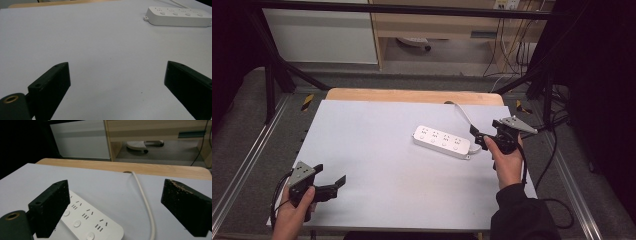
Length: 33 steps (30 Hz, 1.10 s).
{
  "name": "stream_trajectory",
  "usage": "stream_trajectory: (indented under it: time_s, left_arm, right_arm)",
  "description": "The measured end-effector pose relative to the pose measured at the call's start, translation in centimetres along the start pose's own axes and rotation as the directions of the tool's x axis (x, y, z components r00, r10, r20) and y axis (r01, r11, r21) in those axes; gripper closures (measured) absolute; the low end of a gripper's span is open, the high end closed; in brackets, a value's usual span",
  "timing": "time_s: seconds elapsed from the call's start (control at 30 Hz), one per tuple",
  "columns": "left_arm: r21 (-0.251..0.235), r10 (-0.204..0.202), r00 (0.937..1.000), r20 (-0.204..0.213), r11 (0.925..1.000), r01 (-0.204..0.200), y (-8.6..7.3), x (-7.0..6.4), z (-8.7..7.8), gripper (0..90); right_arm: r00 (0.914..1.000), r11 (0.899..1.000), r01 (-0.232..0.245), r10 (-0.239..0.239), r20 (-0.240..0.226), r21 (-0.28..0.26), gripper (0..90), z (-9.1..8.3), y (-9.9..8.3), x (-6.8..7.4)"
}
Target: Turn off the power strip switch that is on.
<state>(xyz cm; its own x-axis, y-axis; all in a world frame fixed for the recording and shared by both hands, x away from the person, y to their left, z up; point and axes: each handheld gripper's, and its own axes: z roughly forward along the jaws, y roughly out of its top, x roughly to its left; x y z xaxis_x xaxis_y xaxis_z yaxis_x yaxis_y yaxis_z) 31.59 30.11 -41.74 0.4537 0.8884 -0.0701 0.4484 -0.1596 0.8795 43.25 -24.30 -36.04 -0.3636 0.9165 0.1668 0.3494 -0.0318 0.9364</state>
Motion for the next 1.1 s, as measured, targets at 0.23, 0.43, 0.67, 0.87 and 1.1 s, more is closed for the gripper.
stream_trajectory:
  time_s: [0.23, 0.43, 0.67, 0.87, 1.1]
  left_arm:
    - [0.004, 0.004, 1.0, 0.003, 1.0, -0.004, 0.0, 0.0, 0.0, 6.5]
    - [0.002, 0.004, 1.0, 0.004, 1.0, -0.004, 0.0, 0.0, 0.0, 6.5]
    - [0.001, 0.004, 1.0, 0.003, 1.0, -0.004, 0.0, 0.0, 0.0, 6.5]
    - [-0.001, 0.006, 1.0, 0.006, 1.0, -0.006, 0.0, 0.0, 0.0, 6.6]
    - [0.004, 0.003, 1.0, 0.006, 1.0, -0.003, 0.0, 0.1, 0.1, 6.6]
  right_arm:
    - [0.9982, 0.999, -0.041, 0.041, -0.043, 0.01, 23.5, 1.3, 0.0, -0.2]
    - [0.9984, 0.999, -0.03, 0.031, -0.048, 0.015, 38.5, 2.1, -0.2, 0.0]
    - [0.9971, 0.999, -0.051, 0.052, -0.056, 0.007, 57.8, 2.8, -0.4, 0.0]
    - [0.9952, 0.998, -0.058, 0.059, -0.078, 0.016, 72.7, 3.5, -0.8, 0.2]
    - [0.9951, 0.997, -0.06, 0.063, -0.076, 0.047, 84.6, 4.4, -1.3, 0.2]
